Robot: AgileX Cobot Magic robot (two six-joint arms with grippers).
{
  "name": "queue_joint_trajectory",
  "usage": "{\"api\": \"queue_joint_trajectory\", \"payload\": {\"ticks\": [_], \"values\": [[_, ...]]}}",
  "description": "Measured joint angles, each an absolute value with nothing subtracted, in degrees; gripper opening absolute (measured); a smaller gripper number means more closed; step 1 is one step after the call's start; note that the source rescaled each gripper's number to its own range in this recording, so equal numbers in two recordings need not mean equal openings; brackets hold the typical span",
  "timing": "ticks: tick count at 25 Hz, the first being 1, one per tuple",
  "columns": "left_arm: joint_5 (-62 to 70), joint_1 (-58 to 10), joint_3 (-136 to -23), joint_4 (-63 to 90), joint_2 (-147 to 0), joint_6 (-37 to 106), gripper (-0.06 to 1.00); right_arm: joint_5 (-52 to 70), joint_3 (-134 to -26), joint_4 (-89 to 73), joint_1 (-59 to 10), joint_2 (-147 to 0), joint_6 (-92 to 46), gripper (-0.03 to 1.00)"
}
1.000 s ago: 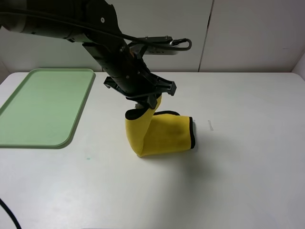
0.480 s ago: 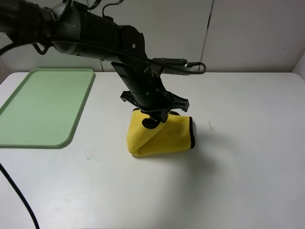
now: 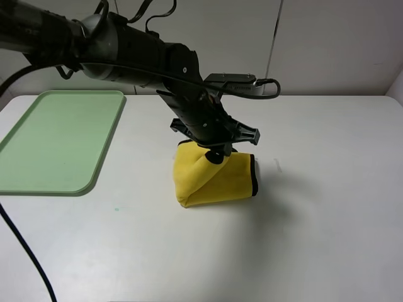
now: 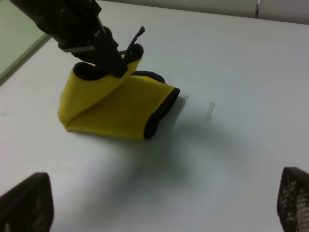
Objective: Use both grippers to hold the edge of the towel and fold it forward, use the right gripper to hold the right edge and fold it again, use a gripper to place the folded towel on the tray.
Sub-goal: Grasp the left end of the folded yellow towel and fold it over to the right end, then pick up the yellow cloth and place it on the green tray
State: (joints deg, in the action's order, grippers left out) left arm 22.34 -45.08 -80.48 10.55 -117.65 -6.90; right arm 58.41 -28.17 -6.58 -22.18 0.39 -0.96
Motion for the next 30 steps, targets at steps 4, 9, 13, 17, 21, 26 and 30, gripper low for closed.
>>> {"api": "queue_joint_trajectory", "payload": {"ticks": [4, 9, 13, 17, 21, 26, 30], "values": [[21.7, -45.5, -80.5, 11.3, -117.6, -6.9, 0.02, 58.4, -28.2, -6.6, -22.2, 0.4, -1.0, 1.00], [20.3, -46.5, -80.5, 11.5, -117.6, -6.9, 0.05, 58.4, -28.2, -6.6, -22.2, 0.4, -1.0, 1.00], [19.4, -46.7, -80.6, 11.8, -118.4, -6.9, 0.33, 58.4, -28.2, -6.6, -22.2, 0.4, -1.0, 1.00], [17.3, -47.2, -80.6, 11.9, -120.1, -3.6, 0.82, 58.4, -28.2, -6.6, -22.2, 0.4, -1.0, 1.00], [15.6, -47.5, -80.6, 12.4, -120.3, -1.4, 0.97, 58.4, -28.2, -6.6, -22.2, 0.4, -1.0, 1.00], [16.8, -47.5, -80.7, 12.6, -119.9, -1.2, 1.00, 58.4, -28.2, -6.6, -22.2, 0.4, -1.0, 1.00], [19.6, -47.0, -80.7, 12.6, -117.6, -1.4, 1.00, 58.4, -28.2, -6.6, -22.2, 0.4, -1.0, 1.00]]}}
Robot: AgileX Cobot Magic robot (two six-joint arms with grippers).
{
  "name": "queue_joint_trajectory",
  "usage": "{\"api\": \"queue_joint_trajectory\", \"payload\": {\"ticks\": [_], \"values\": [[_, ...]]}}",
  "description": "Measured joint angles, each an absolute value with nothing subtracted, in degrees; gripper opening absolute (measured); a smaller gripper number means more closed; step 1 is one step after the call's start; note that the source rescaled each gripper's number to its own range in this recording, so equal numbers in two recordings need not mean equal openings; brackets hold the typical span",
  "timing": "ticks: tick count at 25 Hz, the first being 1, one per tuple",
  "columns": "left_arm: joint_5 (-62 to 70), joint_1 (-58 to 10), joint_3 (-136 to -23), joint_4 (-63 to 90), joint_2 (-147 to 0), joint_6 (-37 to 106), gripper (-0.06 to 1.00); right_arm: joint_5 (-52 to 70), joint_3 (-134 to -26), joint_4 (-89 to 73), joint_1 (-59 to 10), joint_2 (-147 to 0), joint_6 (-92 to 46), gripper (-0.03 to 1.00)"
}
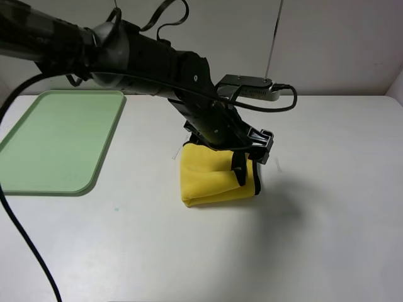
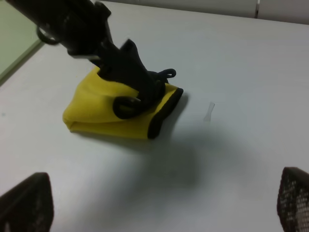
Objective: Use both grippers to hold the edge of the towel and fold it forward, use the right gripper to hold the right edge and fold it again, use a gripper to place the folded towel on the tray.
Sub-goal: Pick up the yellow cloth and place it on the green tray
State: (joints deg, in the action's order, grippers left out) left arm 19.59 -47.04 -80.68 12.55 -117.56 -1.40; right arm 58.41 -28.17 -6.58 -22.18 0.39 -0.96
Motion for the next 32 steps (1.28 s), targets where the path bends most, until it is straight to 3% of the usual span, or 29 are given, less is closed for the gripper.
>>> {"api": "queue_joint_trajectory", "payload": {"ticks": [16, 32], "values": [[41.9, -38.6, -80.7, 8.5, -111.8, -15.0, 1.00, 58.4, -28.2, -6.6, -22.2, 0.4, -1.0, 1.00], [31.5, -35.4, -71.8, 8.4, -113.5, -15.4, 1.00, 58.4, -28.2, -6.6, -22.2, 0.4, -1.0, 1.00]]}}
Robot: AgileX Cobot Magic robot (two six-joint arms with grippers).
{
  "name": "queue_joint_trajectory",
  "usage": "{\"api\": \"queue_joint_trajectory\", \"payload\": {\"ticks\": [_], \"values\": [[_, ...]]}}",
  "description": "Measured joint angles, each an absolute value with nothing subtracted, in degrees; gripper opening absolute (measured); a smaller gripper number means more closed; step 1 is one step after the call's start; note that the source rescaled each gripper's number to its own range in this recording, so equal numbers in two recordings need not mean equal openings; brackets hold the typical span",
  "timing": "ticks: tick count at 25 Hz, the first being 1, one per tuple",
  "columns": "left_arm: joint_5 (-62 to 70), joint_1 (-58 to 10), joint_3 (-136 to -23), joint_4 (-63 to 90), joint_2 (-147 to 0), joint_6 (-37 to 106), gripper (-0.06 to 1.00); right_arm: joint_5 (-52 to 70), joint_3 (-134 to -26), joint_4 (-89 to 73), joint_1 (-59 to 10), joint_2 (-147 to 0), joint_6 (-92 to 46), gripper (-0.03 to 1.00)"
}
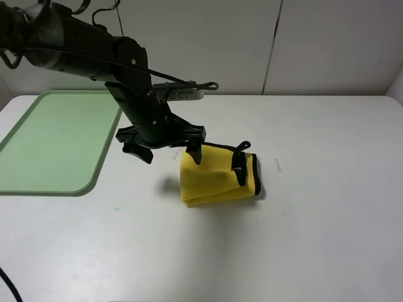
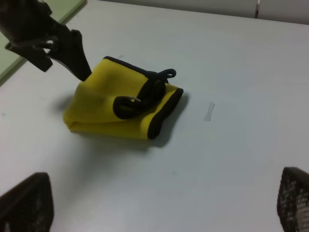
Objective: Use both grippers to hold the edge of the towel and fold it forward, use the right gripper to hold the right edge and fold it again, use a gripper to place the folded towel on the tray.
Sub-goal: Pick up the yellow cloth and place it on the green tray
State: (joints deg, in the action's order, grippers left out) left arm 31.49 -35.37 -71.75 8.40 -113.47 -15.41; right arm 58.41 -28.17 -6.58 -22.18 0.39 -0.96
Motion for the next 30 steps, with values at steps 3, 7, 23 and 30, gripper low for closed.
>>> {"api": "queue_joint_trajectory", "payload": {"ticks": [3, 7, 23, 30], "values": [[30.7, -35.4, -71.8, 8.9, -116.1, -15.4, 1.00, 58.4, -28.2, -6.6, -22.2, 0.4, -1.0, 1.00], [28.7, -35.4, -71.8, 9.5, -118.2, -15.2, 1.00, 58.4, -28.2, -6.6, -22.2, 0.4, -1.0, 1.00], [25.9, -35.8, -74.1, 10.4, -122.4, -14.7, 0.99, 58.4, -28.2, -6.6, -22.2, 0.4, -1.0, 1.00], [24.1, -36.2, -74.2, 11.2, -122.5, -14.7, 0.97, 58.4, -28.2, -6.6, -22.2, 0.4, -1.0, 1.00]]}}
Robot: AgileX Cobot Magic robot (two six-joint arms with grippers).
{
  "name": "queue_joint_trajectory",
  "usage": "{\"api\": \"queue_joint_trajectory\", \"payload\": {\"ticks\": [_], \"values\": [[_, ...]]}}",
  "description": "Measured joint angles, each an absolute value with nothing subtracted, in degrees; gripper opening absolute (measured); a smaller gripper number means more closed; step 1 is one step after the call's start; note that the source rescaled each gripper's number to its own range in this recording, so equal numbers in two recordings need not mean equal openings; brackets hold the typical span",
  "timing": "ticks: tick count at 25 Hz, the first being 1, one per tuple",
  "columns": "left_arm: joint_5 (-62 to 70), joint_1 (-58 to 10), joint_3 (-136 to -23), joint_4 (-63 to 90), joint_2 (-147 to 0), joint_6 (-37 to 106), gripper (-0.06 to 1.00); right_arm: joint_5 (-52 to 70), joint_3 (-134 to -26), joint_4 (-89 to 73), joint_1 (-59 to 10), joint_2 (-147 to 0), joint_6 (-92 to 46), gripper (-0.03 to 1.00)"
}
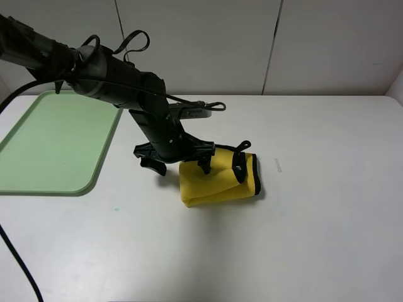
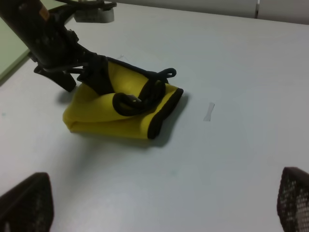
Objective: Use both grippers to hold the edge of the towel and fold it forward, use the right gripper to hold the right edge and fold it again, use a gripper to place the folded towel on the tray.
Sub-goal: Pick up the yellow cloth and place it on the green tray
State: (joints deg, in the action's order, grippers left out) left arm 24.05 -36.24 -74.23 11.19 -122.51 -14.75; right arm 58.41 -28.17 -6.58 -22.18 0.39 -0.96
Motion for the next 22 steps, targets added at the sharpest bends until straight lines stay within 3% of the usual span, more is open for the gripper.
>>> {"api": "queue_joint_trajectory", "payload": {"ticks": [22], "values": [[18.1, -38.1, -74.5, 11.9, -123.9, -14.6, 0.91, 58.4, -28.2, -6.6, -22.2, 0.4, -1.0, 1.00]]}}
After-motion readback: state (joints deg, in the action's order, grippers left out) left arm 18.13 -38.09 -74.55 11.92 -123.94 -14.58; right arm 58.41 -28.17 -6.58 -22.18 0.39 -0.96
